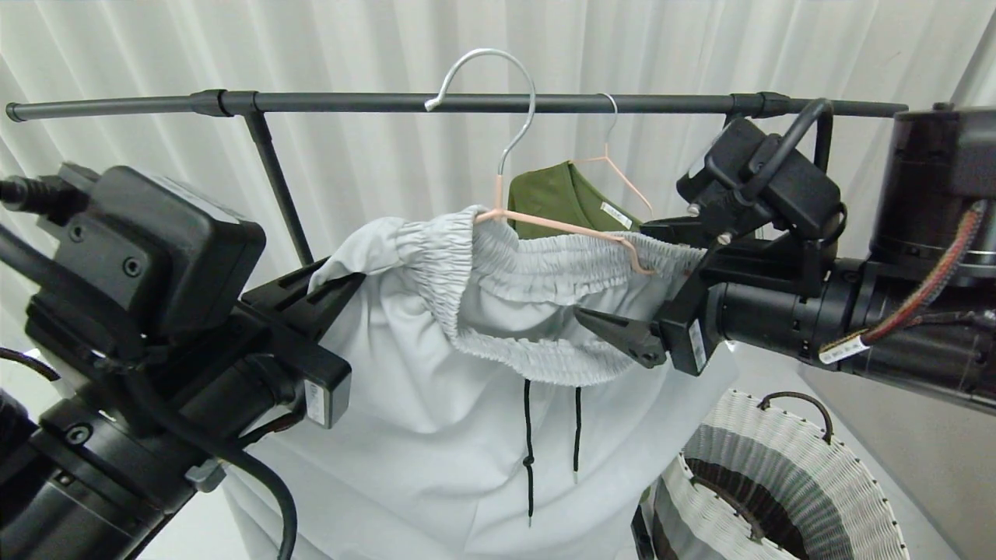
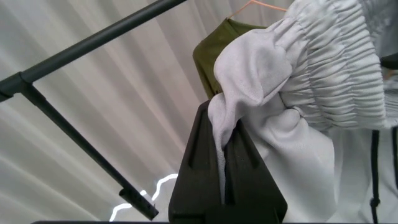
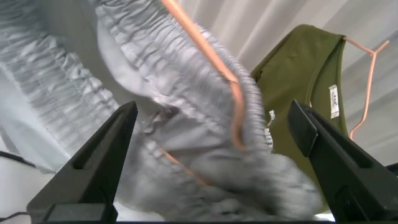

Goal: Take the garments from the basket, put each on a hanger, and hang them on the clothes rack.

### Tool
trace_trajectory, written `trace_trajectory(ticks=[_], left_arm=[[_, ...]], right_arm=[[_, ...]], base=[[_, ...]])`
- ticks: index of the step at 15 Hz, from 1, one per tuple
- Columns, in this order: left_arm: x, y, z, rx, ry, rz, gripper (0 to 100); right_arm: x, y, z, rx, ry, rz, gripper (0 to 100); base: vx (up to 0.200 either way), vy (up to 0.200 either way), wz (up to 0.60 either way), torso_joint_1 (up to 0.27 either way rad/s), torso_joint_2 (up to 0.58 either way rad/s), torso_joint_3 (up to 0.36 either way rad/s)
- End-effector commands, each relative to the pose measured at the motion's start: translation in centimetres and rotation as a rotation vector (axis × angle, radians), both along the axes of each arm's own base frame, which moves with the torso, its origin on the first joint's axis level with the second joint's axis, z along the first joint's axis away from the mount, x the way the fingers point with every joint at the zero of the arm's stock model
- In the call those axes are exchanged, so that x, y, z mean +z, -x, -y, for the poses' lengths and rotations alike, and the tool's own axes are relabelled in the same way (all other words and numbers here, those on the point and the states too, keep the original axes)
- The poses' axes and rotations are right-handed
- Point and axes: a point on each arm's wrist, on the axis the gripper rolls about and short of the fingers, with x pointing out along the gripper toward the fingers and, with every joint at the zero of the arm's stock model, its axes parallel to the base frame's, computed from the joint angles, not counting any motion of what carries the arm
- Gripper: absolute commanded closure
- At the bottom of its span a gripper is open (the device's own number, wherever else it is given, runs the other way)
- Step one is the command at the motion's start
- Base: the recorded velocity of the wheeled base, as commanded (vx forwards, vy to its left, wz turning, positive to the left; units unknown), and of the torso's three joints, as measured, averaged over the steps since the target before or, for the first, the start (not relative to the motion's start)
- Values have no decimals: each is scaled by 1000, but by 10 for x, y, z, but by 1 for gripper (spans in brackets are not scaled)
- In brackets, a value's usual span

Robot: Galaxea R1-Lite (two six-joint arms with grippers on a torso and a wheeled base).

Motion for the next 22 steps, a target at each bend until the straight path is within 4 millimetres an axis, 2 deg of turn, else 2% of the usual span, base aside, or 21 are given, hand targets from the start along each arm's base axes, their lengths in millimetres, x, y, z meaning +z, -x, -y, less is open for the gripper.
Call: trace_trajectory(ticks=[1,9,18,19,22], left_arm=[[2,2,4,-22,4,4,100],[-3,5,8,-52,-20,-5,100],[-3,13,15,-134,-36,6,100],[-2,13,15,-134,-32,9,100],[0,14,14,-134,-28,14,100]], right_arm=[[-2,-7,-6,-7,8,-7,0],[-2,-18,5,-56,53,7,0],[-5,-21,0,-44,63,-1,0],[-5,-20,0,-44,61,0,100],[-5,-21,1,-54,62,1,100]], base=[[0,0,0,0,0,0],[0,0,0,0,0,0],[0,0,0,0,0,0],[0,0,0,0,0,0],[0,0,0,0,0,0]])
